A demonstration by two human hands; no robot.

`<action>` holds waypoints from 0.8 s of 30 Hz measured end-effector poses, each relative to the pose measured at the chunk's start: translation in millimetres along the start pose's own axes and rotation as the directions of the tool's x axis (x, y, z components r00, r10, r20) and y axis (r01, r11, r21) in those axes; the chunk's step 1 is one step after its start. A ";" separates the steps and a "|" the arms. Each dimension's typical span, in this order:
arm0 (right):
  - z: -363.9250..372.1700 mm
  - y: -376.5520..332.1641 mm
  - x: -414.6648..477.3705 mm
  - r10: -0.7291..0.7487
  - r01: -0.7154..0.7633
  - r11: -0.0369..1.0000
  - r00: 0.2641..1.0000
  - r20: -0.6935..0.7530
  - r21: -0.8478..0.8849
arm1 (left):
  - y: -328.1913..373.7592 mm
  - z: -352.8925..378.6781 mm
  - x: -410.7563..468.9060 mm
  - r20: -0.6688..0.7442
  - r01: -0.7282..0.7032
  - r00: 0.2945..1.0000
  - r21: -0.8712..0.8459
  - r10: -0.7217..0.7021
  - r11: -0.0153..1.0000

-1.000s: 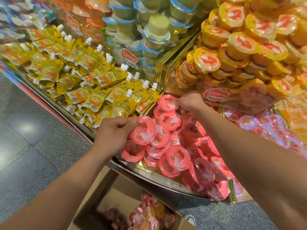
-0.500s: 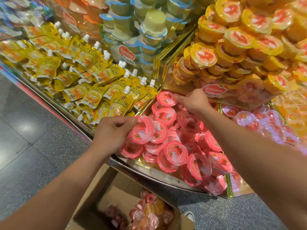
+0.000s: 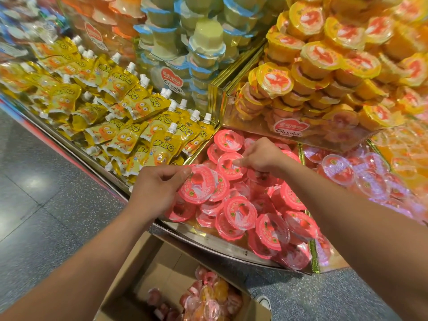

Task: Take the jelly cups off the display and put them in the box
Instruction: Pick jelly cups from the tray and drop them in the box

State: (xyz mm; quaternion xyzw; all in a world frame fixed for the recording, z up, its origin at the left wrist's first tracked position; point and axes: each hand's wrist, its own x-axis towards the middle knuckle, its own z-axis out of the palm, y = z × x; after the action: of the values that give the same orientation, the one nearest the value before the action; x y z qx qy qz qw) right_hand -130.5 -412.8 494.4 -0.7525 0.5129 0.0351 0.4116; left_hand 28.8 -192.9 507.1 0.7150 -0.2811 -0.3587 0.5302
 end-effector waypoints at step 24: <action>-12.5 -11.9 -22.1 -0.056 0.090 0.990 0.957 -0.283 0.108 | 7.7 -1.9 6.4 -0.059 0.018 0.998 -0.106 -0.024 0.994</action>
State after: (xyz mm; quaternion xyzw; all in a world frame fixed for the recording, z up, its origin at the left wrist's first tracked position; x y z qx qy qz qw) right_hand -136.1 -402.9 520.1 -0.7424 0.5388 -0.1175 0.3805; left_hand 33.9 -198.9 513.5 0.6992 -0.2383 -0.3570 0.5717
